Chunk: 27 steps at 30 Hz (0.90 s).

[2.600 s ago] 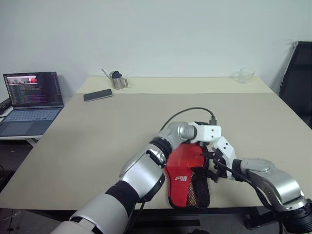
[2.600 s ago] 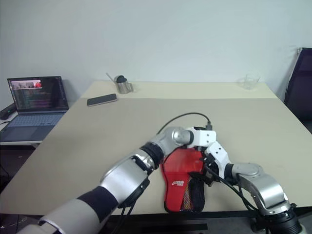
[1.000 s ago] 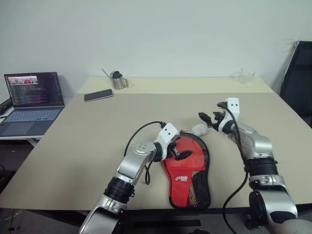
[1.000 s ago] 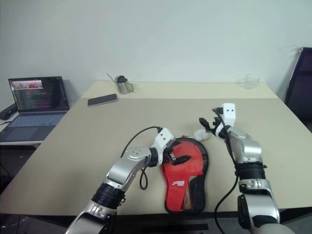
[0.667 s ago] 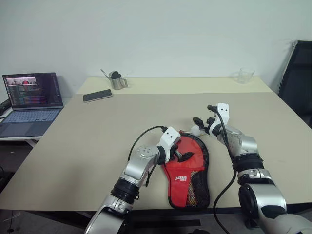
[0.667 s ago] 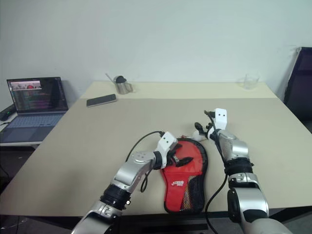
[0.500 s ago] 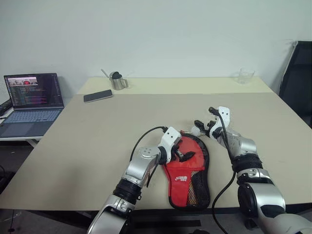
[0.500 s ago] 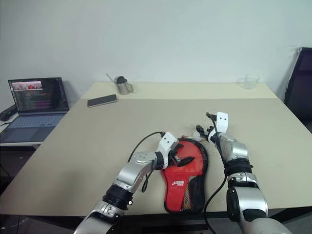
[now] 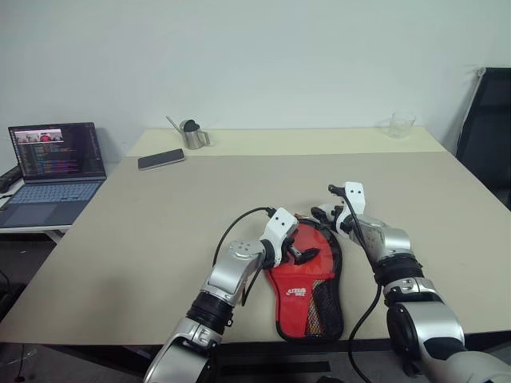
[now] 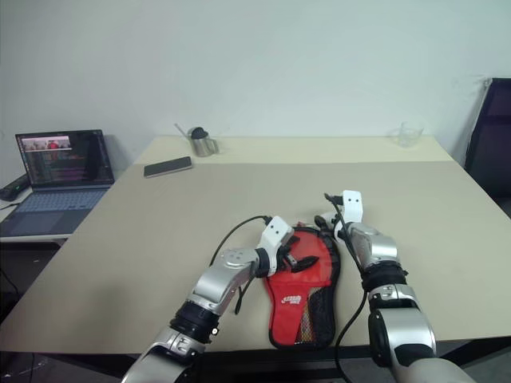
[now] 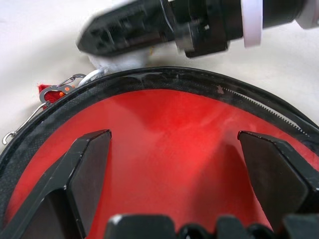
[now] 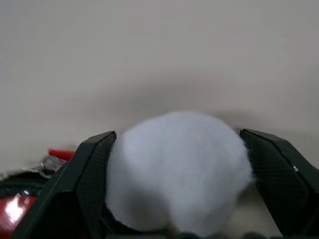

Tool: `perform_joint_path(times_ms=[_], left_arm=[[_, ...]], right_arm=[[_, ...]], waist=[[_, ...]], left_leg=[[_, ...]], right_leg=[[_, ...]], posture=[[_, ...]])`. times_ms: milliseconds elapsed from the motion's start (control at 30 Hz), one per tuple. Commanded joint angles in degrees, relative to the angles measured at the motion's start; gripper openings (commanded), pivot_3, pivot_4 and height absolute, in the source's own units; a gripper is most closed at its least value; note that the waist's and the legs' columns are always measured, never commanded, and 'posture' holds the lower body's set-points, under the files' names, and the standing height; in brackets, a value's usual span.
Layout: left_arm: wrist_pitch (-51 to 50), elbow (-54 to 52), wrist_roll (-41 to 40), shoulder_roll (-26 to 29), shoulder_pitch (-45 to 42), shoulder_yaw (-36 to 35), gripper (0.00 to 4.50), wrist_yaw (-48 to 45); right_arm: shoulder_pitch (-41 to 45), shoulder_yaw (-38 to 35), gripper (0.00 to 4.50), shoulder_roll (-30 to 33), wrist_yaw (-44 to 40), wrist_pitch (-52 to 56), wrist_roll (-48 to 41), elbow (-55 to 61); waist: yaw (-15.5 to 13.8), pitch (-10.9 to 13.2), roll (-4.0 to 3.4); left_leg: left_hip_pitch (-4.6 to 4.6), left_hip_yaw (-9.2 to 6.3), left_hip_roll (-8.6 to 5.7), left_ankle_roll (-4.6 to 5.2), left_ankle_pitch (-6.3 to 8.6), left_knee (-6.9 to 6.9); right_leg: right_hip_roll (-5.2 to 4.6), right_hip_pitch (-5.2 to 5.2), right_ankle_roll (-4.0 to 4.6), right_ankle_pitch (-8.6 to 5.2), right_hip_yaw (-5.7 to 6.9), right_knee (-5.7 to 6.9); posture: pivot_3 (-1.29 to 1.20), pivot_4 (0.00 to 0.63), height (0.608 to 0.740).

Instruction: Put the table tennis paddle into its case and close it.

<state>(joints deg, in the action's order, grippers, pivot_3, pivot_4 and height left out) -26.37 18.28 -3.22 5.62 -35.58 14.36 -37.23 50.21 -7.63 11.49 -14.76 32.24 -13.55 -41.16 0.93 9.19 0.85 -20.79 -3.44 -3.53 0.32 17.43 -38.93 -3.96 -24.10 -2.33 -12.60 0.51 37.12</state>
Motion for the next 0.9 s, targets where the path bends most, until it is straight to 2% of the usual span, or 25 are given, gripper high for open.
perform_joint_path(times_ms=[33, 100, 333, 433, 567, 900], left_arm=[[-1.9, 1.0, 0.5, 0.2, 1.1, 1.3, 4.48, -0.4], [-1.9, 1.3, 0.5, 0.4, 0.8, 1.2, 4.5, -0.5], [-1.7, 2.2, 0.5, 0.5, 0.2, 1.1, 4.5, -0.8], [-1.6, 2.4, 0.4, 0.4, 0.0, 1.3, 4.5, -1.2], [-1.8, 2.7, 0.4, 0.1, -0.1, 1.5, 4.5, -1.4], [-2.7, 3.4, -0.1, -0.7, -0.5, 1.9, 4.5, -1.8]], right_arm=[[-0.3, 0.9, 4.19, 0.8, -1.1, 1.3, 0.9, 1.6], [-0.5, 0.8, 3.77, 0.6, -1.2, 1.3, 1.1, 2.1], [-0.6, 1.0, 1.42, 0.4, -1.4, 0.1, 1.6, 3.5], [0.0, -0.2, 0.81, 1.3, 0.5, -1.0, 1.9, 3.2], [0.3, -1.2, 0.54, 2.9, 1.6, -1.8, 2.2, 2.4], [-1.4, -1.3, 0.53, 9.7, -0.4, -1.0, 2.5, 4.1]], waist=[[0.0, 0.0, -0.02], [0.0, -0.1, -0.03], [0.1, -0.1, -0.04], [0.0, -0.1, -0.04], [-0.2, -0.1, -0.04], [-1.3, -0.1, -0.04]], left_leg=[[0.0, -0.01, 0.0, 0.0, 0.0, 0.0], [0.0, -0.01, 0.0, 0.0, 0.0, 0.0], [0.0, -0.02, 0.0, 0.0, 0.0, 0.0], [0.0, -0.04, -0.01, 0.0, 0.0, 0.0], [-0.02, -0.07, -0.02, -0.02, -0.01, 0.0], [-0.1, -0.14, -0.1, -0.06, -0.03, 0.03]], right_leg=[[0.0, 0.01, 0.0, 0.0, 0.01, 0.0], [0.0, 0.0, 0.0, 0.0, 0.01, 0.0], [0.0, 0.01, 0.0, 0.0, 0.02, -0.01], [0.0, 0.01, 0.0, 0.0, 0.02, -0.02], [-0.01, 0.01, 0.0, 0.0, 0.05, -0.03], [-0.06, 0.02, 0.0, 0.0, 0.11, -0.17]], posture=[[0.0, 0.15, 0.74], [0.0, 0.15, 0.74], [0.0, 0.15, 0.74], [0.0, 0.15, 0.74], [0.0, 0.15, 0.74], [0.0, 0.15, 0.74]])
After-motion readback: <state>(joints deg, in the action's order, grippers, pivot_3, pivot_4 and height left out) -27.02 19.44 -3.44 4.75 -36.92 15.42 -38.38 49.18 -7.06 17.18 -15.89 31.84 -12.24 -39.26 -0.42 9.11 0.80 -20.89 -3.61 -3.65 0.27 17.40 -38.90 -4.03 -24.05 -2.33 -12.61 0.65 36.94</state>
